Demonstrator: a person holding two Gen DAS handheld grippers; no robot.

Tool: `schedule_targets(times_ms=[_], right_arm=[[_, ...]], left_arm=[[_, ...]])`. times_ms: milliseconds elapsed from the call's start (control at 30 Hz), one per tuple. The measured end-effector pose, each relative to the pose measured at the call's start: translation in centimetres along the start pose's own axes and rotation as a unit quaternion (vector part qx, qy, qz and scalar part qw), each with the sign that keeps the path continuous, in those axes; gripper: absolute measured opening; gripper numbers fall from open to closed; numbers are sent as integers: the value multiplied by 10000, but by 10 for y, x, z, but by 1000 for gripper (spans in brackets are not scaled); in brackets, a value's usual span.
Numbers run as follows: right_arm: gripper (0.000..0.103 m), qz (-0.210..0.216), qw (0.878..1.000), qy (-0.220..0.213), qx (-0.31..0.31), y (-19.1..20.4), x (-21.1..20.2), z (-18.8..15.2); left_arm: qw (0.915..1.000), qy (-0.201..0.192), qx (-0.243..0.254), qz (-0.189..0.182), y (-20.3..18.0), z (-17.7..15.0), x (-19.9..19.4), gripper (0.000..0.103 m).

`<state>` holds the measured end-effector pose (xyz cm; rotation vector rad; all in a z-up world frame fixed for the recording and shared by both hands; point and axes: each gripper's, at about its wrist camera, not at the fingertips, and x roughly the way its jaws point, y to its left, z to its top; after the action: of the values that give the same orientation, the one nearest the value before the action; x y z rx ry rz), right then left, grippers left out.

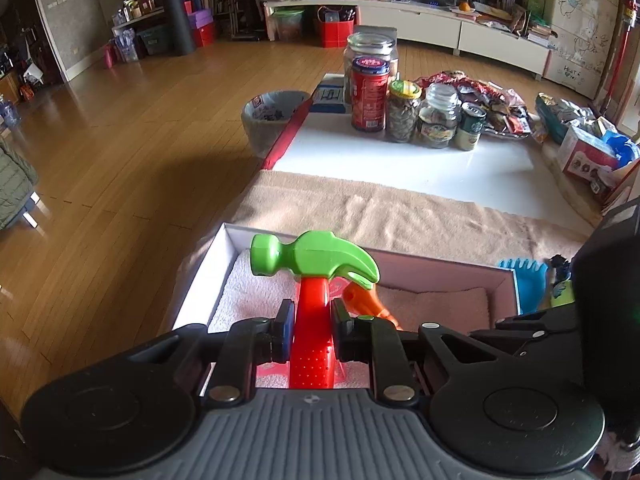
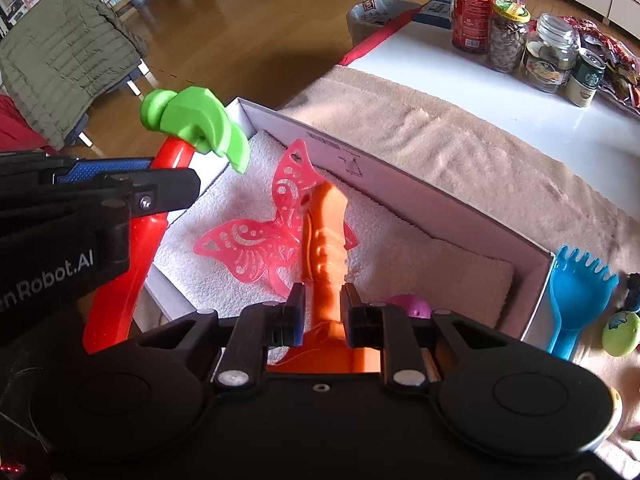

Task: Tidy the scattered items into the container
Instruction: 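Lower the axe into the box and open the right tool while the left tool releases the hammer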

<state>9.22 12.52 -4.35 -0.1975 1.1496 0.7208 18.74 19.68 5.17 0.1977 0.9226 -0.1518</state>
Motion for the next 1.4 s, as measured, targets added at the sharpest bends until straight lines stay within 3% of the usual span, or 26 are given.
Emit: schedule_targets(times_ms=[367,833,1067,1167,1233,1400], right_arm=[[23,-185,9997,-129,-42,-13,-28,-3],[23,-170,9992,-200,-316,-3,-53,-11],[23,-54,9990,-218,-390,-2,-68,-22],[23,17,9990,-236,-391,-4,-74,-28],[23,43,9989,-244,-387,-6,-76,-32],[23,102,9992,-231,-315,-16,-76,-40]], left_arm=[[9996,252,-37,124,-2,-7,24,19],[9987,402,100,304,-4,-7,2,19],[9939,1035,277,257,1,-4,7,19],[9920,1152,372,349,2,-3,9,19],[9901,1138,813,80,1,-2,9,19],[9880,1218,945,67,-7,0,7,19]])
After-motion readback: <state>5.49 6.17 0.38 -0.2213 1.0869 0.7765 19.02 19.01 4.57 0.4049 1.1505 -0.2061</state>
